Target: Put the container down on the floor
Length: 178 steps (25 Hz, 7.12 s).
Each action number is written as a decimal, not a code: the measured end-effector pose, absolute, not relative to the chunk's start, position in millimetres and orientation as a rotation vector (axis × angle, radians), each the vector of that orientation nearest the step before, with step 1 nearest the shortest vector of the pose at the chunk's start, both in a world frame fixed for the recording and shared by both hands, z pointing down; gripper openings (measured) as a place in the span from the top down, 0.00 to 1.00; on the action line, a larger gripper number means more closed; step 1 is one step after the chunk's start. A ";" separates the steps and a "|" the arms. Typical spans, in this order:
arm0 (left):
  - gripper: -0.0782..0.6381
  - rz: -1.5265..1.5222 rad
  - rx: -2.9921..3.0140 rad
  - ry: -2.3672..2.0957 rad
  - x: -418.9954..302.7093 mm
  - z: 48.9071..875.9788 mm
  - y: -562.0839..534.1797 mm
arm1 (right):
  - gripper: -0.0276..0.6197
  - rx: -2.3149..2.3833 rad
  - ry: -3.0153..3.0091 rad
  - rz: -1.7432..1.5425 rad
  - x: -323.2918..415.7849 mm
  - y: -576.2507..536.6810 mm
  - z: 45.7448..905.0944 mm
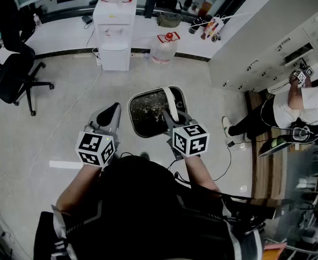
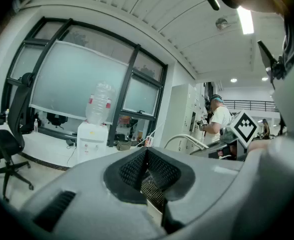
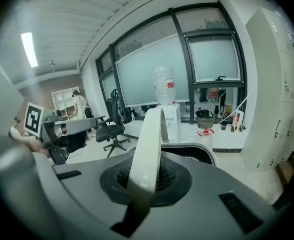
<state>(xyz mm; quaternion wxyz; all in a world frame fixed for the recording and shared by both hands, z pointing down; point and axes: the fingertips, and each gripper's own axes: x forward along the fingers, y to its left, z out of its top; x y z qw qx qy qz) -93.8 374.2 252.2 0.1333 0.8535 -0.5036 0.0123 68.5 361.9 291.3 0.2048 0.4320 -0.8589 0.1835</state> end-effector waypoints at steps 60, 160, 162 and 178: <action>0.88 -0.006 2.578 -1.381 -191.6 241.9 331.1 | 0.95 1.391 -2.337 0.579 -12.4 318.3 273.0; 0.88 0.253 2.411 -1.376 -57.1 369.6 -196.1 | 0.95 0.918 -2.328 0.517 67.0 -199.1 436.6; 0.88 0.256 2.368 -1.392 -50.9 383.7 -204.5 | 0.95 0.873 -2.333 0.502 72.3 -205.0 450.1; 0.88 0.262 2.173 -1.432 -25.2 522.6 -243.7 | 0.95 0.576 -2.332 0.396 76.5 -237.0 573.2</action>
